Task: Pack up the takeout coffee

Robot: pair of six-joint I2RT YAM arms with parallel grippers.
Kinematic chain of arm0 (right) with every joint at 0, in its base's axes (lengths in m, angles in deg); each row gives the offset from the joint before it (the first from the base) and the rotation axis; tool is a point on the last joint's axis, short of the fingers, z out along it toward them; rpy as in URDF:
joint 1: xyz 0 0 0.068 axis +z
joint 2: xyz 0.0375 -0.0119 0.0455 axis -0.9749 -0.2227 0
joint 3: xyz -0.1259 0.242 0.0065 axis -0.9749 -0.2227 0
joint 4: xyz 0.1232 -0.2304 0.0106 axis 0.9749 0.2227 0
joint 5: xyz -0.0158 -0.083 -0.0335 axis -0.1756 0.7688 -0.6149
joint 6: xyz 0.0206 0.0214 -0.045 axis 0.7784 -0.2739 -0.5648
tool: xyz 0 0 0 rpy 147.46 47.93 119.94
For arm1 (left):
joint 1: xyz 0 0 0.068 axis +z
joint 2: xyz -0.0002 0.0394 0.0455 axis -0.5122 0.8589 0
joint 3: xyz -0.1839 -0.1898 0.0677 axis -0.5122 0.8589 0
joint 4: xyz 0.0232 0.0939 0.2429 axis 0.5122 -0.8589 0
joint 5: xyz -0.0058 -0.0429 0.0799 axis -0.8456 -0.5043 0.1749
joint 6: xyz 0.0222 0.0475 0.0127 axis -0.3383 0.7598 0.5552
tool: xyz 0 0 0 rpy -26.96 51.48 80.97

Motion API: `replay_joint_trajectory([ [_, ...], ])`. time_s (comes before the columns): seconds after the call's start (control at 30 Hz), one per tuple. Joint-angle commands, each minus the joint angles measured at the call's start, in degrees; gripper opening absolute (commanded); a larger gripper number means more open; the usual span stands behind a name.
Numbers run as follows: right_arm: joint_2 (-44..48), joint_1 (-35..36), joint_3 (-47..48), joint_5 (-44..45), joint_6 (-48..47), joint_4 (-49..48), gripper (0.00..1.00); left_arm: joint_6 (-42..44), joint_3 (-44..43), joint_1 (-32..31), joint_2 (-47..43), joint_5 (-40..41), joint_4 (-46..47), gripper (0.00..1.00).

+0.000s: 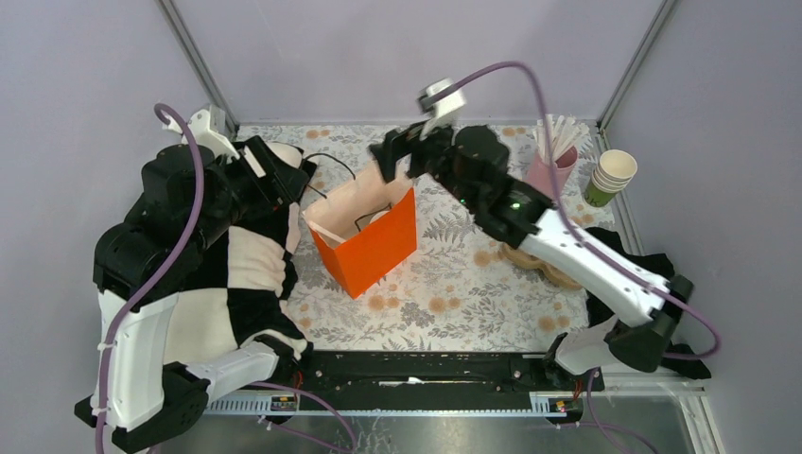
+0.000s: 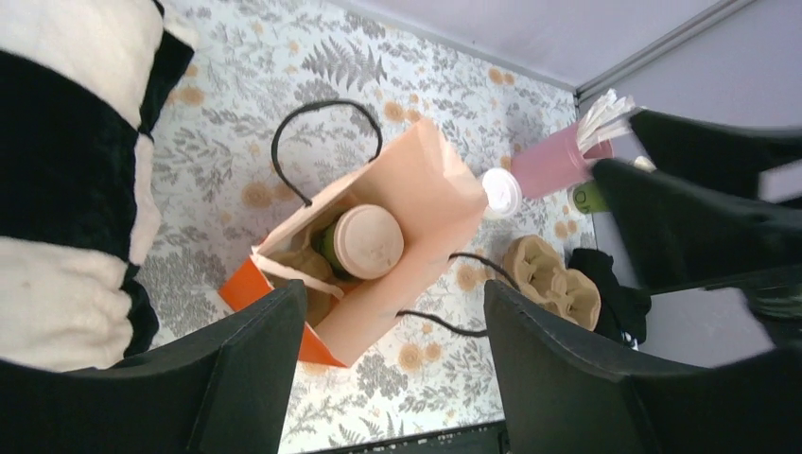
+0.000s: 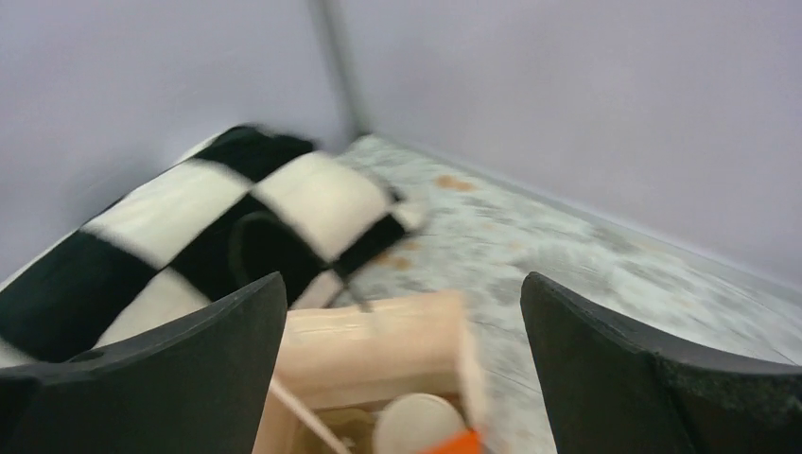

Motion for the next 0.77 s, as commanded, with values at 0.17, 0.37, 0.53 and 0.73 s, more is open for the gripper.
replay_joint_trajectory([
  [0.17, 16.4, -0.2, 12.6, 47.3, 1.8, 33.8, 1.0, 8.6, -5.7, -0.2, -0.3, 7.5, 13.9, 0.97],
  [0.37, 20.7, -0.1, 18.7, 52.1, 1.1, 36.1, 1.0, 12.6, -4.8, -0.2, -1.7, 11.1, 23.7, 0.99],
  [0.53, 20.6, -0.1, 24.1, 56.0, 0.4, 39.0, 1.0, 15.7, -7.0, -0.2, -0.2, 11.5, 25.6, 0.99],
  [0.73, 20.6, -0.1, 27.5, 55.0, 1.6, 43.7, 1.0, 15.5, -7.4, -0.2, 0.1, 12.5, 25.5, 0.99],
])
